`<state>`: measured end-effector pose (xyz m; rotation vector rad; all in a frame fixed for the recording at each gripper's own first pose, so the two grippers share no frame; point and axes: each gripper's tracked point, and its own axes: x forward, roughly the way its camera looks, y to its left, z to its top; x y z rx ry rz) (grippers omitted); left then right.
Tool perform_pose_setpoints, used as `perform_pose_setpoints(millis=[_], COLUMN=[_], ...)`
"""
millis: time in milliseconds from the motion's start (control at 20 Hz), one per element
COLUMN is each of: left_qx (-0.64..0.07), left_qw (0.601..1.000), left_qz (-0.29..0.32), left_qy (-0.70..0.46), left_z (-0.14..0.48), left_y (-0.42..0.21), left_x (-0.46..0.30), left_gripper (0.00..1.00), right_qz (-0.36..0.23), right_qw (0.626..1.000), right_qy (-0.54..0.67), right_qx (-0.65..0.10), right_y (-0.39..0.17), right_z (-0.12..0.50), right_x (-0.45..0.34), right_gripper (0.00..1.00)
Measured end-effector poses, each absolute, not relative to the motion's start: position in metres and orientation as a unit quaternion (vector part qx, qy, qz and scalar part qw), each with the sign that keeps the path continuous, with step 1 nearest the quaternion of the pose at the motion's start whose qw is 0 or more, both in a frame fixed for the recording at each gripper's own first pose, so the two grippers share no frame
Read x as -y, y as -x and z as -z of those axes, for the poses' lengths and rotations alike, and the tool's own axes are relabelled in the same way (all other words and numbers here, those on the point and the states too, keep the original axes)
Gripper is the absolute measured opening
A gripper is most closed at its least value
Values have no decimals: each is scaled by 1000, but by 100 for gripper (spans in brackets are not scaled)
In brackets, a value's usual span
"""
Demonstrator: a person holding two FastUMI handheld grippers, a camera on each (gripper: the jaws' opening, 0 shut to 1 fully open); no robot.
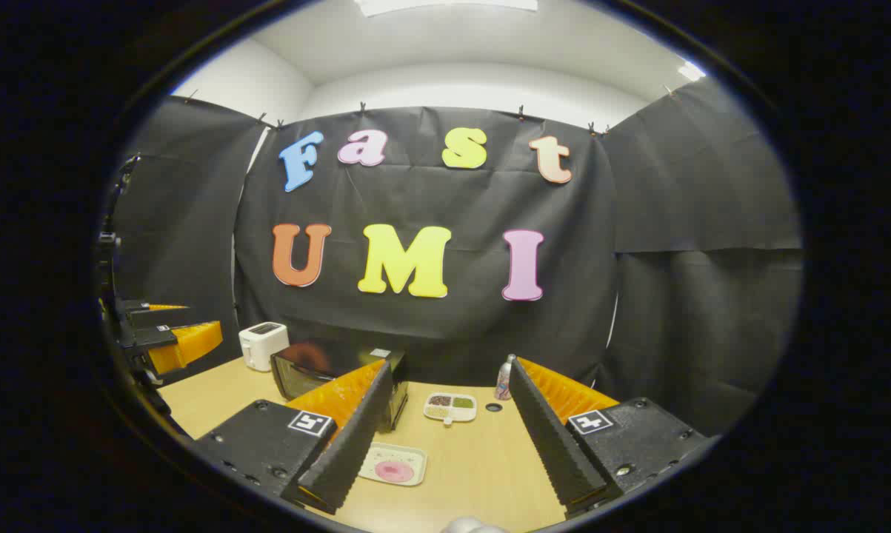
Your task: Open the electric oven with the left hand, put the food in, and close the electric oven.
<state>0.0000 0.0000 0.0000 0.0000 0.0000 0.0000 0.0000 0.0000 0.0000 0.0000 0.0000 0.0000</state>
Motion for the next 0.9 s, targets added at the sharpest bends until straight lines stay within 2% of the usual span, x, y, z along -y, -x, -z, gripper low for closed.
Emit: perform_pose_setpoints(millis=[400, 450, 550, 900], left_qx=[1, 1, 1, -3], left_qw=[1000, 1000, 1000, 1000], left_qz=[6, 5, 5, 4], left_qy=[-4, -4, -5, -7], left_z=[1, 1, 0, 9], left_y=[-2, -3, -5, -20], left_x=[-4, -4, -3, -3], left_gripper=[96, 100, 96, 96], right_qz=[5, 5, 5, 9], right_qw=[1000, 1000, 1000, 1000], right_qy=[1, 2, 2, -3], right_qx=[4, 4, 0, -4], right_y=[1, 0, -2, -10], right_z=[-2, -2, 1, 4], right_x=[-5, -4, -4, 3], right_gripper=[96, 96, 96, 96])
